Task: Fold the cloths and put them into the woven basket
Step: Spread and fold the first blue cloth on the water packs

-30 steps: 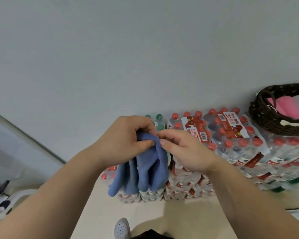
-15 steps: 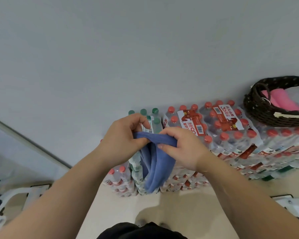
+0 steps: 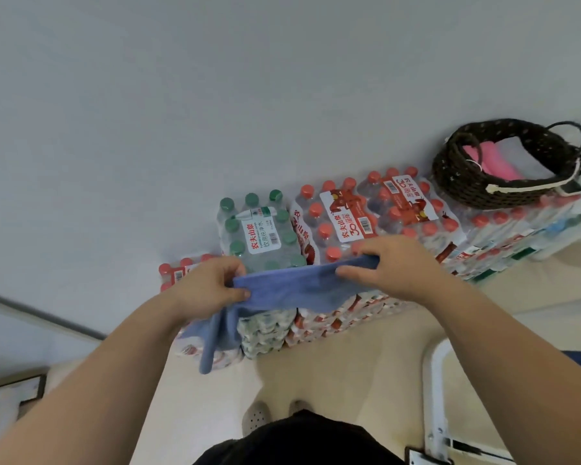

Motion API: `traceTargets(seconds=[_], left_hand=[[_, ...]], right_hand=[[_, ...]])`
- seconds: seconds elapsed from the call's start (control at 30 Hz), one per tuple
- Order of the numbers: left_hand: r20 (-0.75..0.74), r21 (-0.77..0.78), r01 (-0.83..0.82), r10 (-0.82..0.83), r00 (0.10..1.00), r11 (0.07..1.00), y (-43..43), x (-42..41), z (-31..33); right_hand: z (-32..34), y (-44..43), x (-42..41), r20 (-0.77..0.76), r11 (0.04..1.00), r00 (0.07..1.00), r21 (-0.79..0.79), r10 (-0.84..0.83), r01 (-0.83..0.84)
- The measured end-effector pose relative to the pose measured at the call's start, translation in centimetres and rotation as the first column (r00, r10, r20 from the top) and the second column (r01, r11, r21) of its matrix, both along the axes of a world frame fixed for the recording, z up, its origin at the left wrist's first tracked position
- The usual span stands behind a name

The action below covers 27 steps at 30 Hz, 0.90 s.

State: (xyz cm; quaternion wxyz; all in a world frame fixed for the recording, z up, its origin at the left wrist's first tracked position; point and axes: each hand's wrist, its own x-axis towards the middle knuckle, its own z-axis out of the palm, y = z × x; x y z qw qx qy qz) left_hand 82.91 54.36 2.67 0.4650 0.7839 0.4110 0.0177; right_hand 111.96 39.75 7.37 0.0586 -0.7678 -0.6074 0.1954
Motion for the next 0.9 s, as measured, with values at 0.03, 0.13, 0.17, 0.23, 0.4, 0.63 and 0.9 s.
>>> traceTargets(seconds=[0.03, 0.13, 0.17, 0.23, 0.4, 0.63, 0.9], left_hand=[[-0.023, 0.022, 0.004, -0.003, 1.0, 1.0, 0.5, 0.1, -0.2], [-0.069, 0.149, -0.068, 0.079, 0.995, 0.986, 1.7, 0.4, -0.6], [-0.049, 0.143, -0.109, 0.117, 0.992, 0.984, 2.0, 0.6, -0.6], [-0.017, 0.079, -0.126, 0.128, 0.992, 0.989, 2.2, 0.8, -0.6], [0.054, -0.069, -0.056, 0.06, 0.997, 0.996, 2.5, 3.6, -1.3], [0.0, 0.313, -0.183, 0.193, 0.981, 0.932, 3.3, 12.7, -2.9], [-0.285, 0.529, -0.225, 0.421, 0.861, 0.818, 6.0, 19.6, -6.3]], right_hand=[[0.0, -0.2, 0.5, -0.045, 0.999, 0.998, 0.01, -0.046, 0.047], [-0.8, 0.0, 2.5, 0.031, 0.996, 0.995, 0.018, -0.091, 0.09], [-1.1, 0.1, 3.3, 0.067, 0.996, 0.993, 0.014, -0.093, 0.092], [-1.6, 0.2, 5.1, 0.103, 0.991, 0.986, 0.005, -0.134, 0.134], [-2.8, 0.2, 10.4, 0.192, 0.969, 0.95, 0.056, -0.247, 0.24], [-5.3, 4.3, 18.5, 0.367, 0.98, 0.908, 0.09, -0.2, 0.179], [-9.2, 11.3, 25.3, 0.337, 0.996, 0.94, 0.091, -0.049, 0.02]])
